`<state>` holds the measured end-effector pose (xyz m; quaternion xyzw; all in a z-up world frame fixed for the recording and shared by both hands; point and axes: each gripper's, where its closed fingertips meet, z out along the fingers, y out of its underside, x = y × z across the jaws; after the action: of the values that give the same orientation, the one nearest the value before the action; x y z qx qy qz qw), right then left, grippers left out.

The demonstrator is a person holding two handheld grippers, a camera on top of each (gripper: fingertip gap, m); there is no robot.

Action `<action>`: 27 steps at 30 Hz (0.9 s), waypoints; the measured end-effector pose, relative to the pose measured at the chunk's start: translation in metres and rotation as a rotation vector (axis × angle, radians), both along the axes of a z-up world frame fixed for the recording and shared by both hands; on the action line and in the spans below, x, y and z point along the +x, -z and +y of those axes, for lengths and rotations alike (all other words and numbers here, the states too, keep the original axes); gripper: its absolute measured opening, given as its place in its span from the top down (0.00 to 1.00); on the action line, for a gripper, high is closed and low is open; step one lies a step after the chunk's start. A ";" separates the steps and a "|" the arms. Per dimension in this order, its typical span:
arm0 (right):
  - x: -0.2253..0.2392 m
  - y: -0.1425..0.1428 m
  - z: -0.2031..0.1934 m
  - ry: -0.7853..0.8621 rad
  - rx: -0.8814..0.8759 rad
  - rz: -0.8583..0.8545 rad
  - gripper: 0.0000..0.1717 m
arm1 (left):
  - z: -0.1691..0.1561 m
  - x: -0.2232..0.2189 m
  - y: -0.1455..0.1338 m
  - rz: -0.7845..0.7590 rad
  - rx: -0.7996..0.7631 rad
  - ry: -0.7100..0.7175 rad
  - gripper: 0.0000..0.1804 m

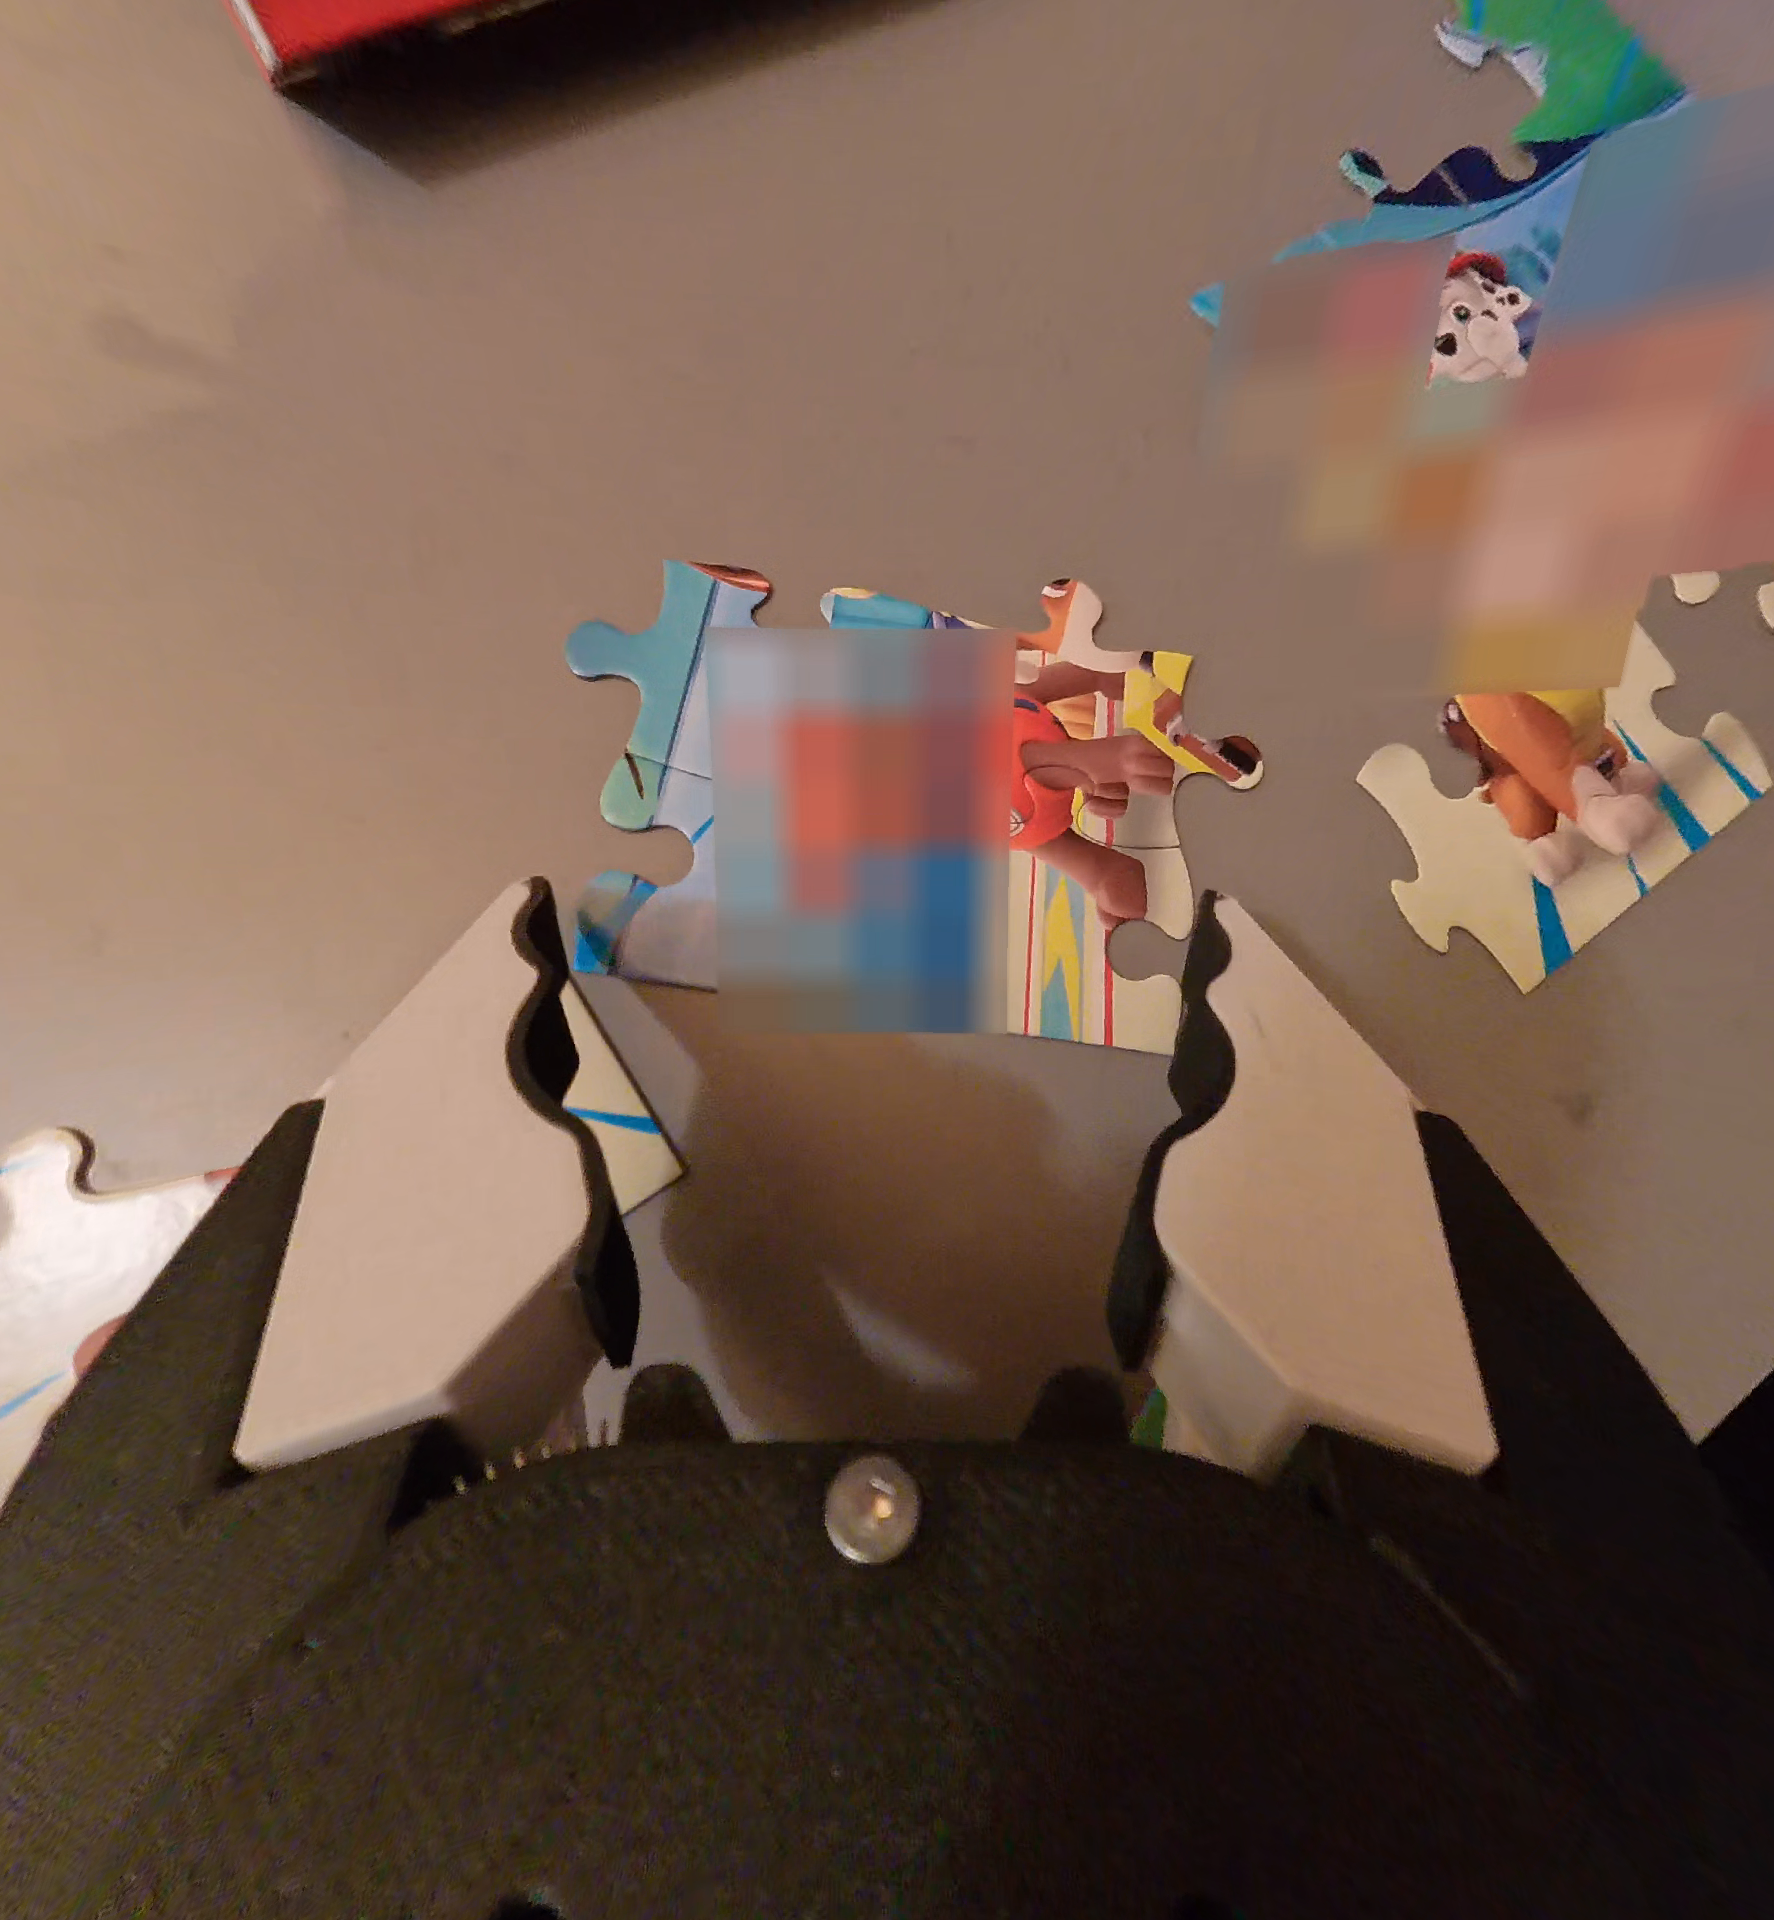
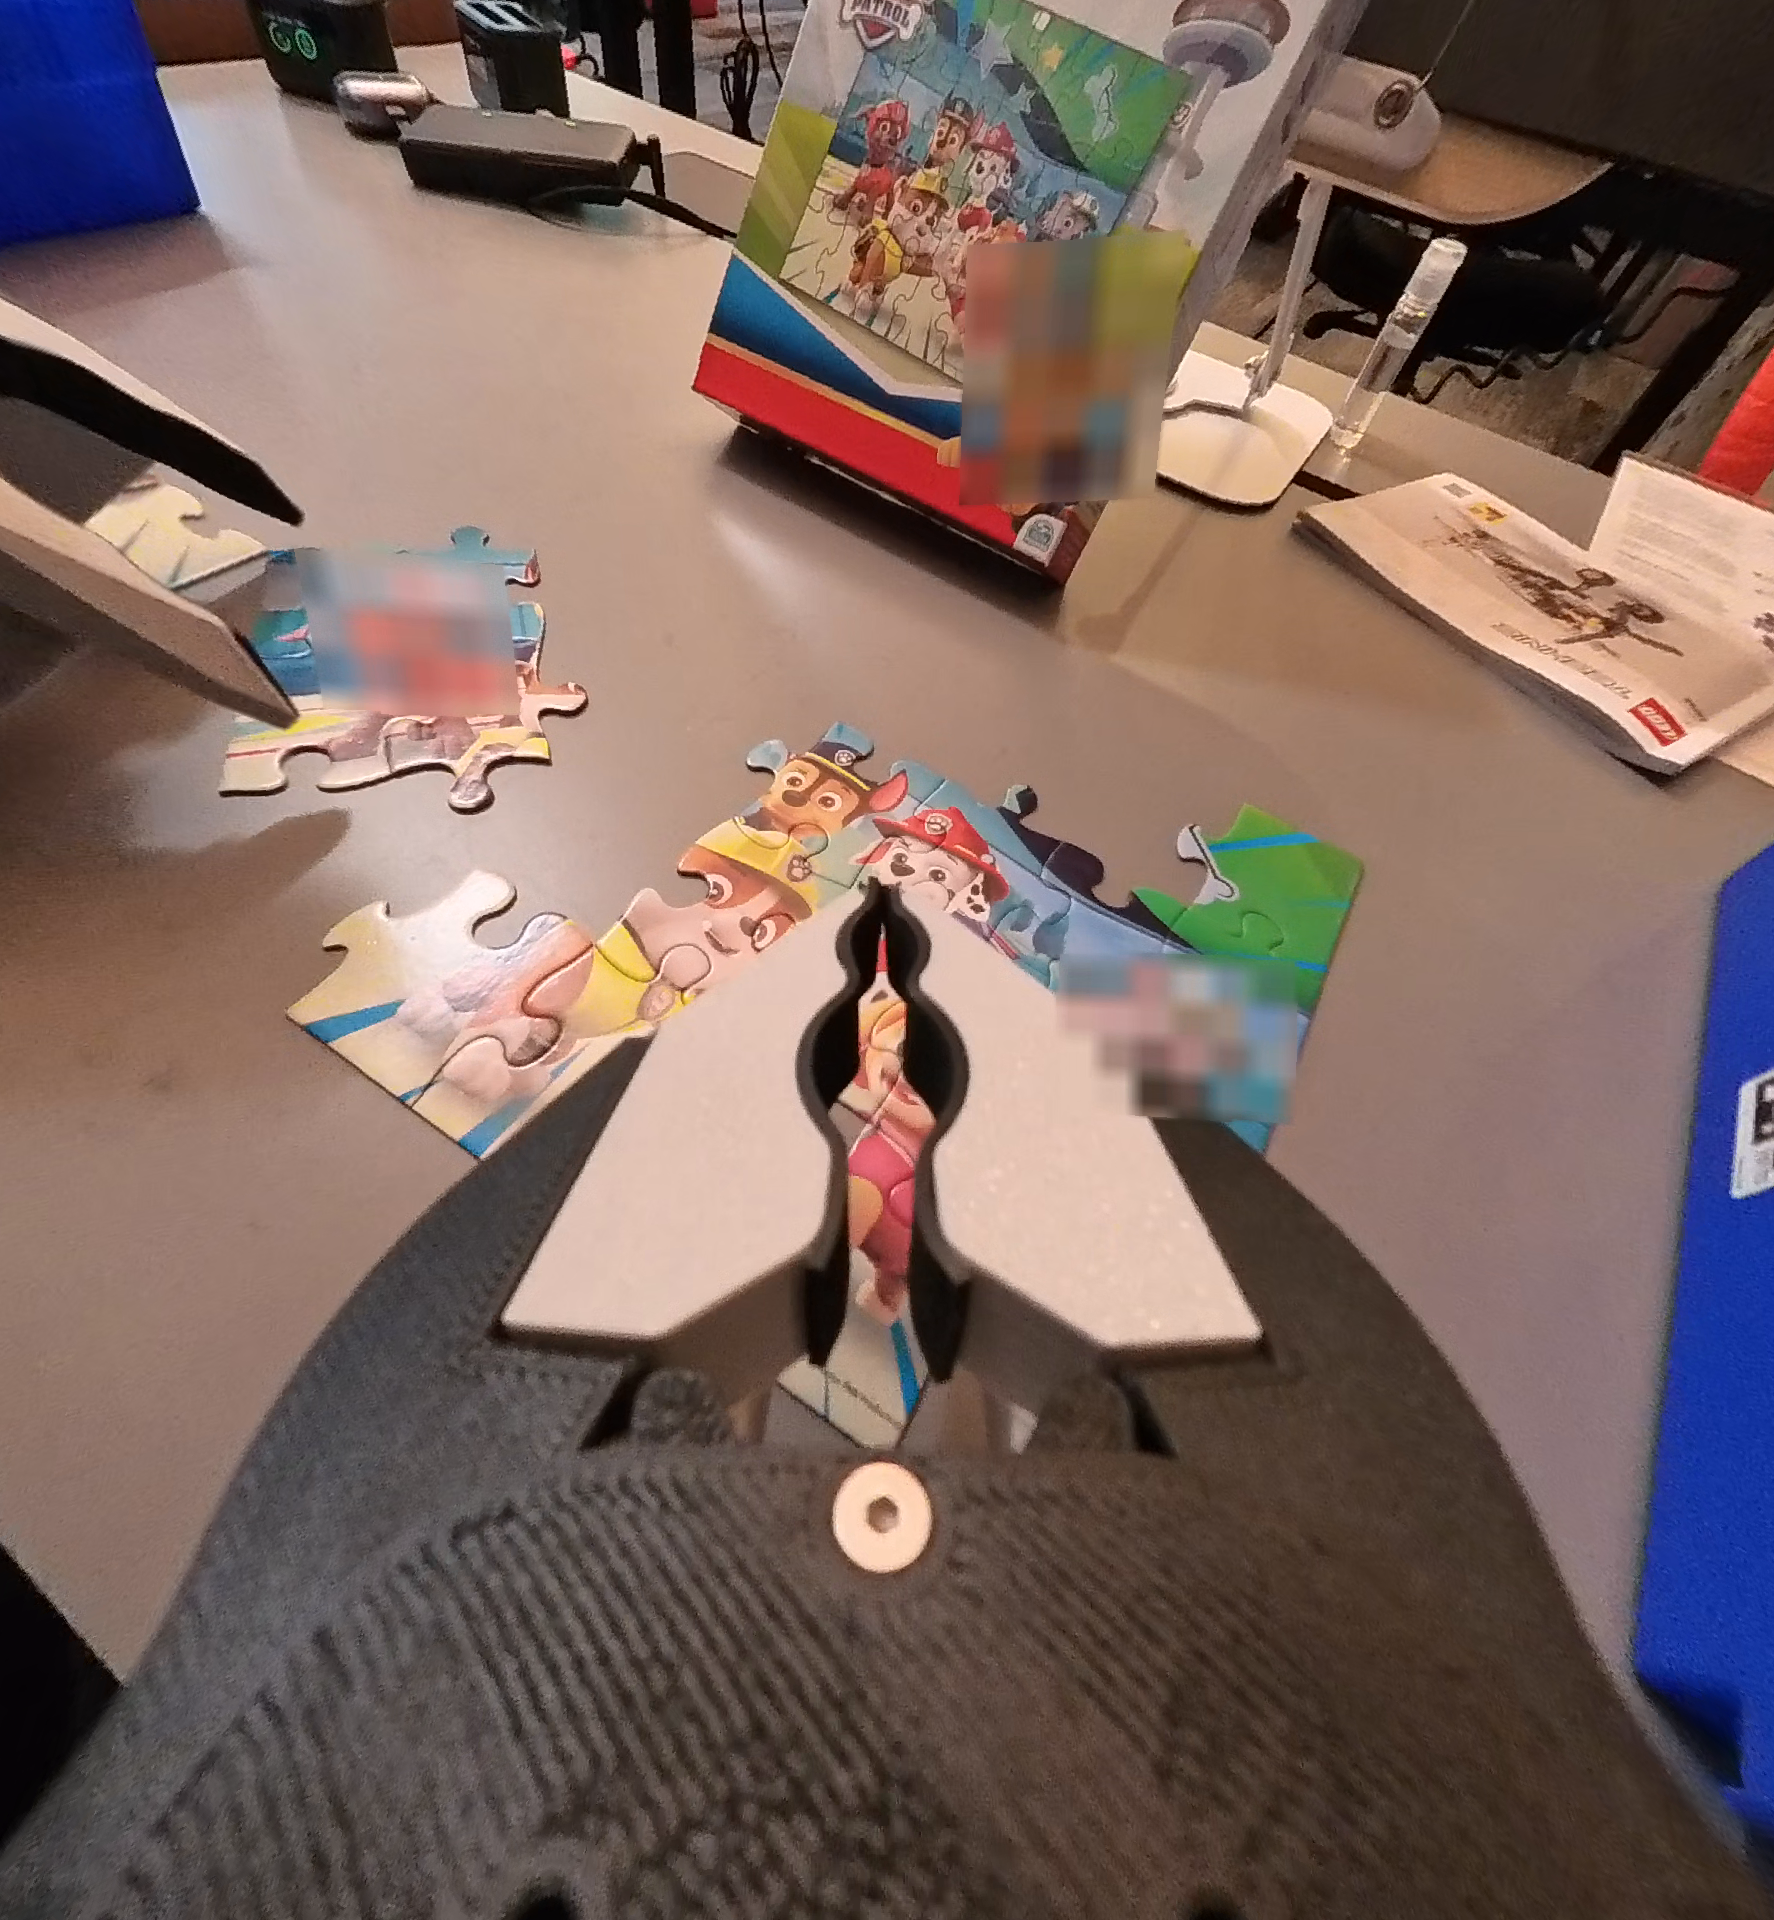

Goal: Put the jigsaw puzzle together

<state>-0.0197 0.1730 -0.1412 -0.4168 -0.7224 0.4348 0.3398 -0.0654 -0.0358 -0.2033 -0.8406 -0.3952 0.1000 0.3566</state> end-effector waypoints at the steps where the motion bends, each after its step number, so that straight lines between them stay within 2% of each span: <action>1: 0.000 0.000 0.000 0.000 0.007 0.001 1.00 | 0.001 0.000 0.002 -0.010 -0.011 0.005 0.34; 7: -0.002 -0.001 0.005 0.006 -0.008 0.006 1.00 | 0.002 -0.002 0.016 -0.024 -0.158 0.058 0.29; 12: -0.002 0.002 0.008 0.007 -0.024 0.004 1.00 | 0.019 -0.001 0.015 -0.024 -0.169 0.164 0.35; 19: -0.001 0.000 0.013 0.006 -0.050 0.013 1.00 | 0.033 -0.004 0.016 -0.032 -0.207 0.332 0.35; 23: -0.002 0.003 0.005 -0.023 -0.058 -0.008 1.00 | 0.040 -0.008 0.016 -0.018 -0.210 0.457 0.35; 27: -0.008 0.011 -0.027 -0.138 -0.017 -0.085 1.00 | 0.052 -0.011 0.016 0.000 -0.216 0.646 0.35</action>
<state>-0.0280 0.1462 -0.1523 -0.3869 -0.7596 0.4451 0.2744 -0.0763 0.0160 -0.2193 -0.9552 -0.0958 0.0232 0.2790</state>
